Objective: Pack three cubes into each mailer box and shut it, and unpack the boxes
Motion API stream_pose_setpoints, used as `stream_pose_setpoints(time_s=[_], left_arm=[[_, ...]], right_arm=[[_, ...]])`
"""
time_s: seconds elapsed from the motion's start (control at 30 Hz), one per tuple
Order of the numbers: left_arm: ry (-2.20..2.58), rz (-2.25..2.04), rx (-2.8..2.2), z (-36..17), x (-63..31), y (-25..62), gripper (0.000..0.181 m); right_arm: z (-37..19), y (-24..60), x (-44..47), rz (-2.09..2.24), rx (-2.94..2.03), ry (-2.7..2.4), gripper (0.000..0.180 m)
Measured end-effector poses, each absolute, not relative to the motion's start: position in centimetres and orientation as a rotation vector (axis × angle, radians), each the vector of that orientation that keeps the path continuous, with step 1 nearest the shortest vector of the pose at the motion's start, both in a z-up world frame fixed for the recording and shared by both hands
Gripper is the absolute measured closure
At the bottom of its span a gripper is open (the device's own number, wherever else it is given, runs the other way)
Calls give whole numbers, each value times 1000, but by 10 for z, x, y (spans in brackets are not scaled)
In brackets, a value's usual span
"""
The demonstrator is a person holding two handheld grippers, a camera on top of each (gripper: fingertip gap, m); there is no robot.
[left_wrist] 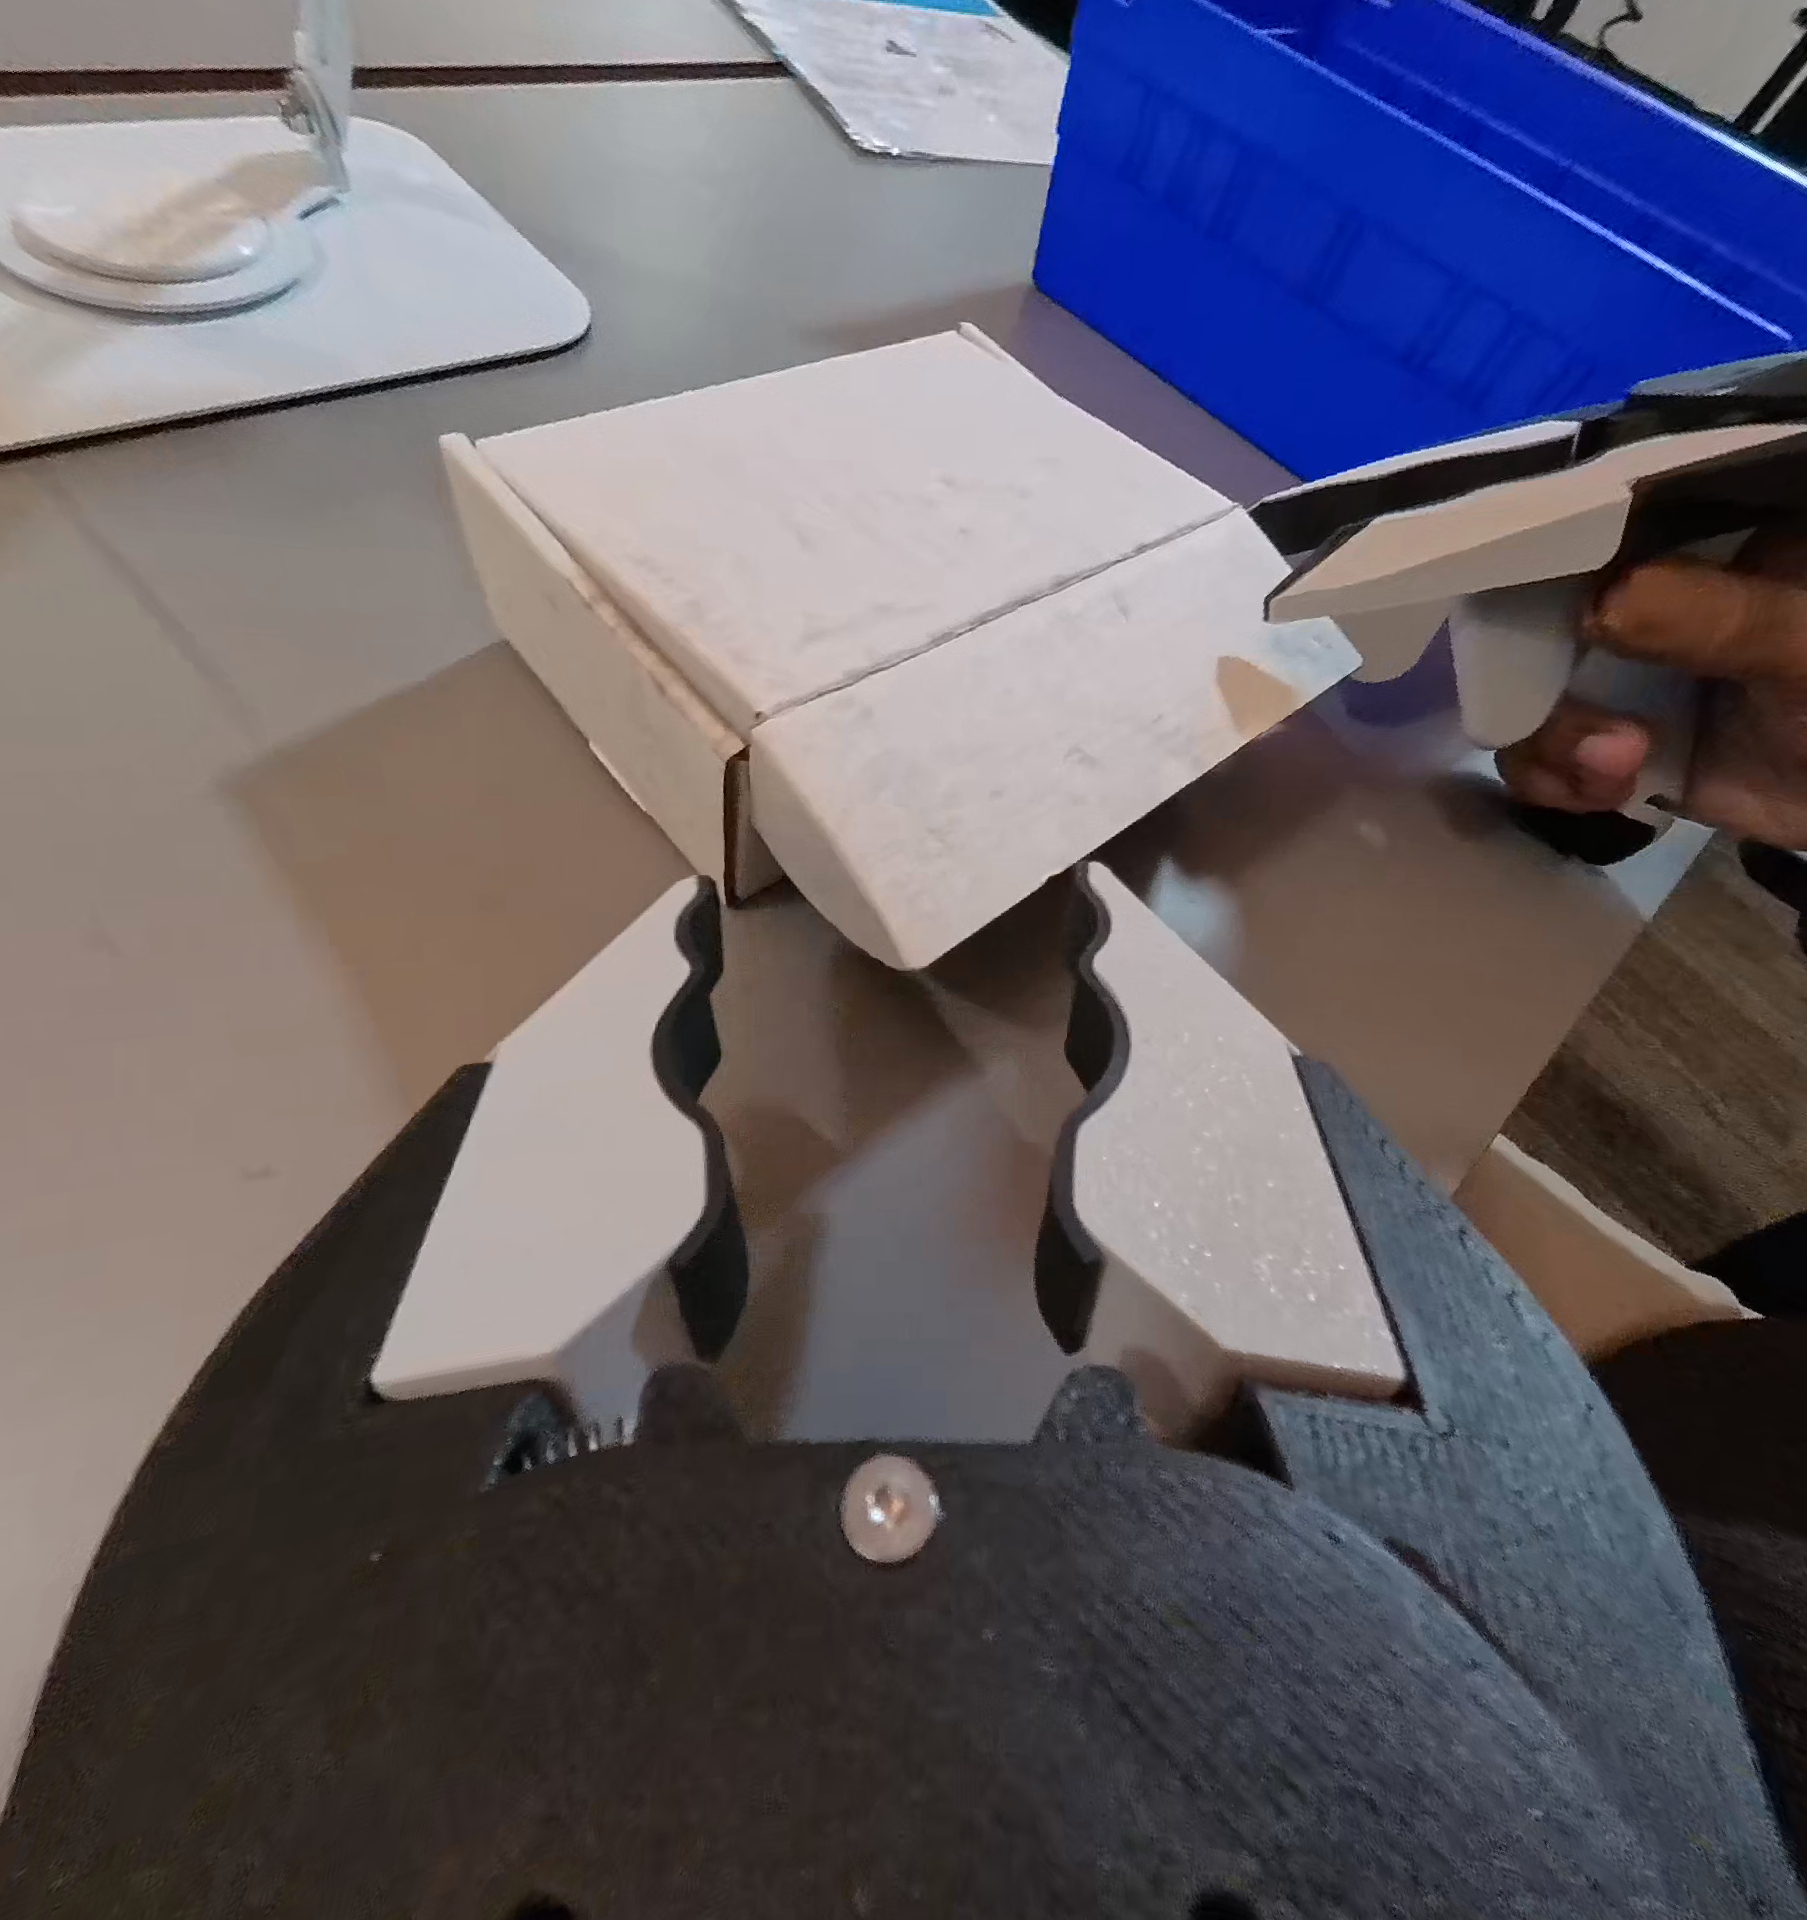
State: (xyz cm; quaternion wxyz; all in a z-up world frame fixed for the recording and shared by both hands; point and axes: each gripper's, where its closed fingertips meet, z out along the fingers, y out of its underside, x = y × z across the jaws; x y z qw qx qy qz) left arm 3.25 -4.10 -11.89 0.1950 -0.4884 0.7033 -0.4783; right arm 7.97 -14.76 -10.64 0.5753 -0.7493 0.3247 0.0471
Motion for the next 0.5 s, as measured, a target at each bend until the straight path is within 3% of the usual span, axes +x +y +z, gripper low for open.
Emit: stream_pose_setpoints(time_s=[0.17, 0.5], left_arm=[[2006, -1417, -1472, -123, 27, -47, 115], [1972, -1487, -1456, -118, 30, -44, 138]], right_arm=[[-105, -149, 81, 129, -1736, 770, 129], [-106, -149, 81, 135, -1738, 772, 131]])
